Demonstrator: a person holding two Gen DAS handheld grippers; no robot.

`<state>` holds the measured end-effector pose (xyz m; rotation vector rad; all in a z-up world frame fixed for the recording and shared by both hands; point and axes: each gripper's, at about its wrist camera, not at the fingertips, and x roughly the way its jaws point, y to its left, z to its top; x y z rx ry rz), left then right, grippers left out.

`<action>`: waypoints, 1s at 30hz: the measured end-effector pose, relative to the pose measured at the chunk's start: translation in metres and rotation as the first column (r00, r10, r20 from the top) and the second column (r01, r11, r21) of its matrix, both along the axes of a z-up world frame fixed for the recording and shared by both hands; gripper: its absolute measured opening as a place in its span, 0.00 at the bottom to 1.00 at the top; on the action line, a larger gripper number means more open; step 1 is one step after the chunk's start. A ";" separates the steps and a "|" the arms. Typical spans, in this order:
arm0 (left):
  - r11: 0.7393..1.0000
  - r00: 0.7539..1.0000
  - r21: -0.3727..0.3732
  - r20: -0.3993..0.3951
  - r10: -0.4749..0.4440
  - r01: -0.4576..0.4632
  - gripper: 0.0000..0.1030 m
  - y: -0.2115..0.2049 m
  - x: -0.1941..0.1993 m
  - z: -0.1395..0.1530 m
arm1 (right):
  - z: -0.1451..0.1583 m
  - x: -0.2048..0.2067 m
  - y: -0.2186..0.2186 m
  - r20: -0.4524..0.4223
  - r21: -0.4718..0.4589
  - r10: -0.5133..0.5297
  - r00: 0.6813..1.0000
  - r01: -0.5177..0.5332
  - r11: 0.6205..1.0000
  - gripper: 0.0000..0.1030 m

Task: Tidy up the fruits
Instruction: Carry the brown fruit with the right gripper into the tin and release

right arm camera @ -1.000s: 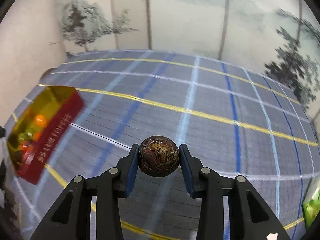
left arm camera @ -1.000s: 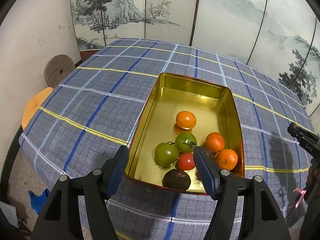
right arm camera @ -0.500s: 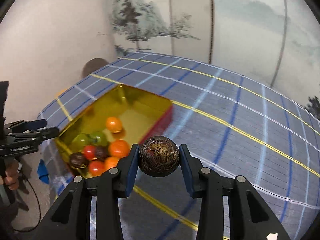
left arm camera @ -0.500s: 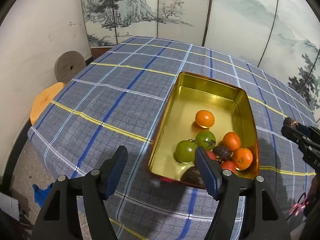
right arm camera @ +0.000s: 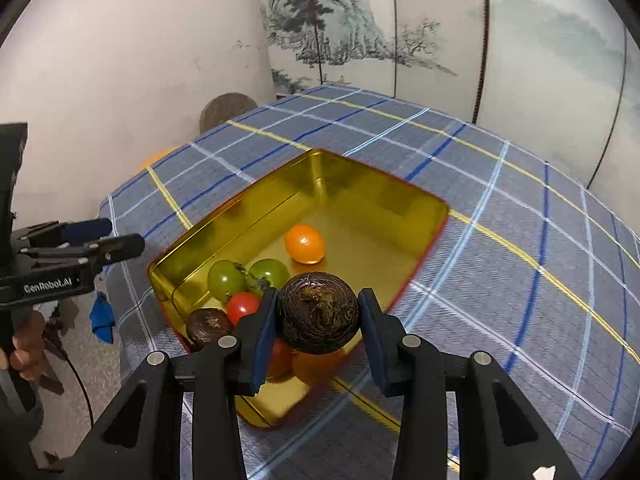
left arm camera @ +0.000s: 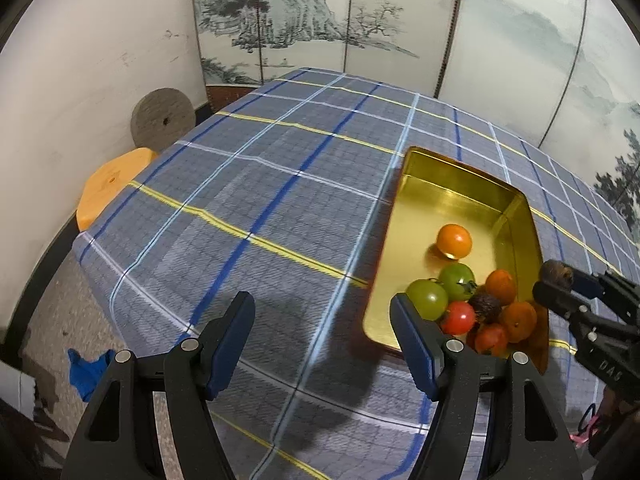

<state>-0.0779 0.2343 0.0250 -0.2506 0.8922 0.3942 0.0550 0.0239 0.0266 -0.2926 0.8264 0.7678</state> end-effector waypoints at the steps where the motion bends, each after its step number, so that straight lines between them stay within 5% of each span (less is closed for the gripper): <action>1: 1.000 1.000 -0.001 -0.001 0.004 -0.004 0.69 0.002 -0.001 -0.001 | -0.002 -0.001 0.003 -0.004 -0.003 0.006 1.000 -0.006 1.000 0.36; 30: 1.000 0.999 -0.018 -0.045 -0.017 0.016 0.70 0.001 -0.011 -0.009 | -0.030 -0.002 0.033 -0.039 -0.041 -0.025 0.999 0.023 0.999 0.39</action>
